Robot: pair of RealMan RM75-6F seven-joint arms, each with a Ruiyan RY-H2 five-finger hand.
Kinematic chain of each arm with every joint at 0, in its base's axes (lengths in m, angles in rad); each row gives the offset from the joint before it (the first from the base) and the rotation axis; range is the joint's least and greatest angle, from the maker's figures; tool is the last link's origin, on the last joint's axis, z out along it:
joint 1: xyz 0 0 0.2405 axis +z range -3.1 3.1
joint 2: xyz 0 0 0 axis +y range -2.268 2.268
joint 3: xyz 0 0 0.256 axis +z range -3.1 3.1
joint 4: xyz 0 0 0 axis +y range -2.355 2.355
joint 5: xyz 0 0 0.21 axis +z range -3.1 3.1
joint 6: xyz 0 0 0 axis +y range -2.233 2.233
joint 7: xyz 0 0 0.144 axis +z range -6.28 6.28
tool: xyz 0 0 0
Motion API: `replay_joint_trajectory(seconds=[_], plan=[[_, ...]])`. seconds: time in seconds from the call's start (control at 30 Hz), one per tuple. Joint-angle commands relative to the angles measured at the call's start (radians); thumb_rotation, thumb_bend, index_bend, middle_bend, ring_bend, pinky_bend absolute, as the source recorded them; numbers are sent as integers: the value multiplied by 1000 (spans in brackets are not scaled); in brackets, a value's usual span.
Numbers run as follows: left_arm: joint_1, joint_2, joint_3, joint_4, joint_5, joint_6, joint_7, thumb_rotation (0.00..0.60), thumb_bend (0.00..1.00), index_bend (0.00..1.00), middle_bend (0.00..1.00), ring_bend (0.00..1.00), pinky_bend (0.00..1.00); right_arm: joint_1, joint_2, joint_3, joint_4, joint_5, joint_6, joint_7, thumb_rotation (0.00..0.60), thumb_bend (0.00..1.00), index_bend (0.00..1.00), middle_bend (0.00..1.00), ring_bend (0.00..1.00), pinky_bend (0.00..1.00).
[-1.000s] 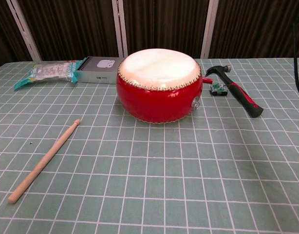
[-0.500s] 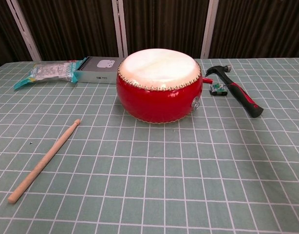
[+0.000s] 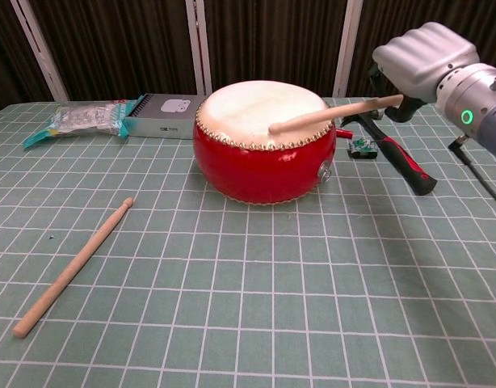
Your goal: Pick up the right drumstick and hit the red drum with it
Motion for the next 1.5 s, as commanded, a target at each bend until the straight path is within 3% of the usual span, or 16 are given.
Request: replay_joint_trajectory(seconds=[0.03,0.2,0.37,0.5,0.67,1.07,1.33,1.5], plan=[[0,-2,-3,2,-3,1,2,600,0,0,0,0,10,-10,18,80,-51,22,52,51,600,491,939,1000,1000,1000],[2,-5,-8,2,-12,4,8,600,0,0,0,0,10,-70,123,185,-189,38,132,153,600,491,939,1000,1000,1000],[4,-8,-2,1,-8,3,17,600,0,0,0,0,10,-170,238,201,-339,57,161,237,600,491,939,1000,1000,1000],[7,-9,0,0,-6,7,25,600,0,0,0,0,10,-250,305,162,-418,52,164,295,600,490,939,1000,1000,1000],[11,-11,0,-2,-5,13,36,600,0,0,0,0,10,-365,375,70,-480,-22,172,411,600,491,939,1000,1000,1000],[19,-25,5,-4,12,29,76,600,0,0,0,0,10,-515,370,-126,-414,-200,147,501,600,491,939,1000,1000,1000],[27,-30,12,-10,15,35,124,600,0,0,0,0,10,-543,290,-172,-388,-248,128,418,600,489,924,1000,1000,1000],[33,-33,12,-2,18,47,122,600,0,0,0,0,10,-541,245,-160,-393,-208,104,345,600,489,801,1000,1000,1000]])
